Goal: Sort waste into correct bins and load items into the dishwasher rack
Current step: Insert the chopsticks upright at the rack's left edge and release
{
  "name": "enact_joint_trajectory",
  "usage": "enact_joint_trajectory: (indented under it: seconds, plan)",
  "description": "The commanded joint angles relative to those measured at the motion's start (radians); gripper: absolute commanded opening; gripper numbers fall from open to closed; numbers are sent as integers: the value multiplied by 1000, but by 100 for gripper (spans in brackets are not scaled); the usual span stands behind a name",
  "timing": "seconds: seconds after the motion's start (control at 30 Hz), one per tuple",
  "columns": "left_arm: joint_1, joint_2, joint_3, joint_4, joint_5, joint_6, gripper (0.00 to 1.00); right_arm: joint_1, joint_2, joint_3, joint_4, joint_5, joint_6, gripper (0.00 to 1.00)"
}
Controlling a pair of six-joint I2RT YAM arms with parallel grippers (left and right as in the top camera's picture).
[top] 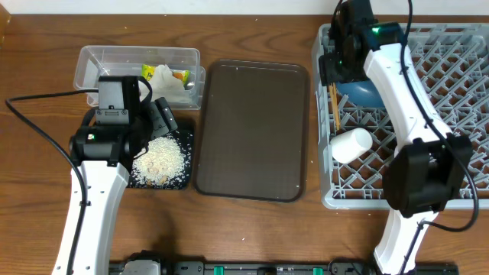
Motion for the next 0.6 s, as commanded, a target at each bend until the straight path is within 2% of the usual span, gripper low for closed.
enact_joint_trajectory:
  seconds: [0.0,0.07,0.1,0.4,0.57]
  plan:
    - [4,5,11,0,-5,-6,88,9,-124,91,-64,-31,5,75]
    - [4,5,11,0,-5,-6,88,14,-182,120,-131,-31,5,78]
    - [4,5,11,0,-5,-6,88,18,-218,127,-166,-31,5,99]
    - [4,5,11,0,-5,-6,88,29,-496,127,-278,-27,5,99]
    - [4,5,11,0,-5,-6,88,16,-603,127,-362,87,24,99]
